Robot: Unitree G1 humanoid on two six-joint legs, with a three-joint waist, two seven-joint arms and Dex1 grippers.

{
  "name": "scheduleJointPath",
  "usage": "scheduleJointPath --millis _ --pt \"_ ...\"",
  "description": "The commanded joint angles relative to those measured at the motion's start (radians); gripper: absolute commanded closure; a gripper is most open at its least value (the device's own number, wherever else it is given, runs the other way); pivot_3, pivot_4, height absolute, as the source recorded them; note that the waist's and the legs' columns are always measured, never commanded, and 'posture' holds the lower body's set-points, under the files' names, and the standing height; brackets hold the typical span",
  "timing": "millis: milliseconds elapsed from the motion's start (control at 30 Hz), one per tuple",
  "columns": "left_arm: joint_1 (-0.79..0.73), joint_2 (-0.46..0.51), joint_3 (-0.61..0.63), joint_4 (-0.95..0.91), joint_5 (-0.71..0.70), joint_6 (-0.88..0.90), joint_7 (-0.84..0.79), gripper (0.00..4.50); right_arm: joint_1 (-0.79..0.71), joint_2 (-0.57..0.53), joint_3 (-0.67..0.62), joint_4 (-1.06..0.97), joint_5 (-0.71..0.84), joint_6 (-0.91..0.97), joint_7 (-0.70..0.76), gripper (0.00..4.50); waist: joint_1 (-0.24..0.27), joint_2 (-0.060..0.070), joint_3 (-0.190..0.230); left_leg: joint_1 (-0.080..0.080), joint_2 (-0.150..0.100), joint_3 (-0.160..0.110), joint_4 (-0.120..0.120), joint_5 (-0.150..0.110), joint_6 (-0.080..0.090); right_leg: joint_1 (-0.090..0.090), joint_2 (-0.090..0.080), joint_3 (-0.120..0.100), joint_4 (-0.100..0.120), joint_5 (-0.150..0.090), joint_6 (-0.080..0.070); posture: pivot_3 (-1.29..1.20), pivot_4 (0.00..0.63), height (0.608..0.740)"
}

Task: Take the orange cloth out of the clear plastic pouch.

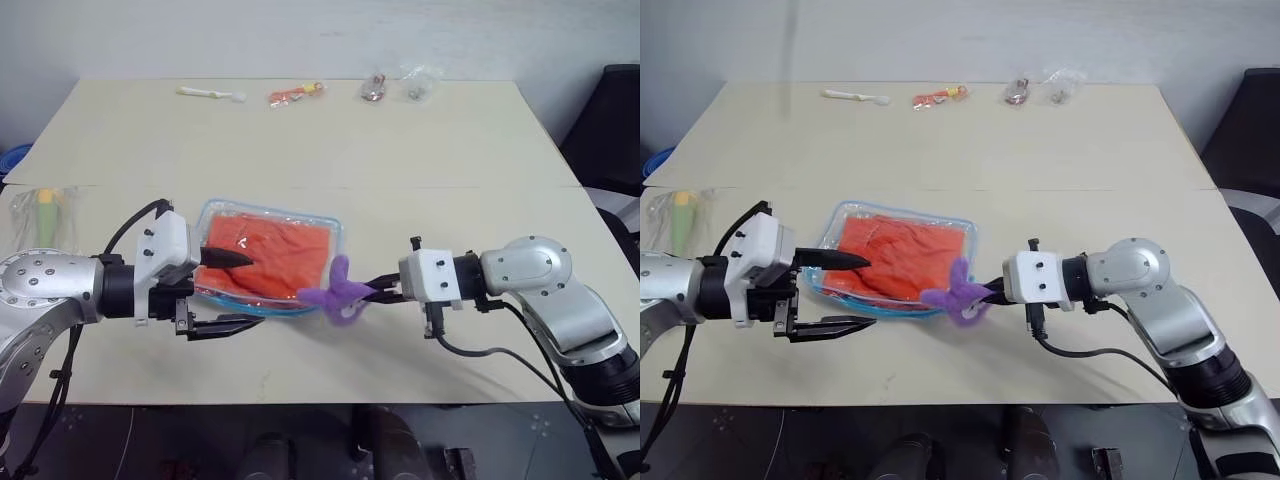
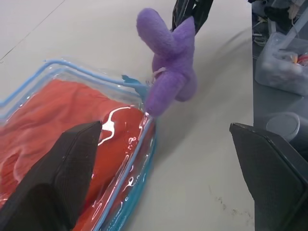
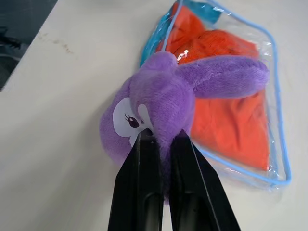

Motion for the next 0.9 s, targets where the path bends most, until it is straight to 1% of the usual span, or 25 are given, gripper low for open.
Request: scheduleJointPath --millis 33,133,233,400,433,533,700,767,800,900 --pt "-0.015 -0.005 0.003 -0.01 0.013 -0.024 0.002 0.0 0.016 -0.023 -0.016 -0.069 0.126 0.203 0.017 4.47 -0.001 0.0 0.0 0.0 0.0 0.0 0.0 0.0 0.0 0.0 0.0 0.0 0.0 0.0 0.0 0.0 0.15 0.74" --pt "-0.015 -0.009 0.003 -0.012 0.014 -0.024 0.006 0.0 0.042 -0.016 0.014 -0.083 0.137 0.318 -0.025 4.47 -0.001 0.0 0.0 0.0 0.001 0.0 0.0 0.0 0.0 0.0 0.0 0.0 0.0 0.0 0.0 0.0 0.15 0.74" --pt "-0.013 -0.014 0.0 -0.02 0.014 -0.022 0.011 0.0 0.071 0.04 0.011 -0.109 0.222 0.515 -0.112 4.47 -0.001 0.0 0.0 0.0 0.0 0.0 0.0 0.0 0.0 0.0 0.0 0.0 0.001 0.0 0.0 0.0 0.15 0.74" --pt "-0.013 -0.018 -0.004 -0.023 0.017 -0.021 0.011 0.0 0.087 0.132 -0.032 -0.091 0.343 0.701 -0.195 4.47 -0.001 0.0 0.0 0.0 0.0 0.0 0.0 0.0 0.0 0.0 0.0 0.0 0.001 0.0 0.0 0.0 0.15 0.74" --pt "-0.013 -0.018 -0.006 -0.023 0.018 -0.022 0.009 0.0 0.09 0.145 -0.035 -0.081 0.358 0.723 -0.208 4.23 -0.001 0.0 0.0 0.0 0.0 0.0 0.0 0.0 0.0 0.0 0.0 0.0 0.001 0.0 0.0 0.0 0.15 0.74" --pt "-0.02 -0.018 -0.018 -0.02 0.021 -0.023 0.004 0.0 0.1 0.157 -0.034 -0.076 0.387 0.751 -0.218 3.29 0.0 0.0 0.0 0.0 0.0 0.0 0.0 0.0 0.0 0.0 0.0 0.0 0.001 0.0 0.0 0.0 0.15 0.74" --pt "-0.034 -0.019 -0.04 -0.013 0.029 -0.028 -0.001 0.0 0.104 0.16 -0.037 -0.074 0.412 0.77 -0.24 1.51 -0.001 0.0 0.0 0.0 0.0 0.0 0.0 0.0 0.0 0.0 0.0 0.0 0.001 0.0 0.0 0.0 0.15 0.74" --pt "-0.041 -0.024 -0.052 -0.013 0.03 -0.024 -0.002 0.0 0.113 0.141 -0.025 -0.088 0.39 0.746 -0.248 0.75 -0.002 0.0 0.0 0.0 0.0 0.0 0.0 0.0 0.0 0.0 0.0 0.0 0.001 0.0 0.0 0.0 0.15 0.74" --pt "-0.042 -0.027 -0.056 -0.014 0.026 -0.018 0.0 0.0 0.117 0.124 -0.017 -0.094 0.369 0.724 -0.246 0.44 -0.001 0.0 0.0 0.0 0.0 0.0 0.0 0.0 0.0 0.0 0.0 0.0 0.001 0.0 0.0 0.0 0.15 0.74" --pt "-0.021 -0.04 -0.053 -0.023 0.0 0.007 0.01 0.0 0.125 0.038 0.001 -0.116 0.291 0.613 -0.206 0.44 0.001 0.0 0.0 0.0 0.0 0.0 0.0 0.0 0.0 0.0 0.0 0.0 0.001 0.0 0.0 0.0 0.15 0.74"
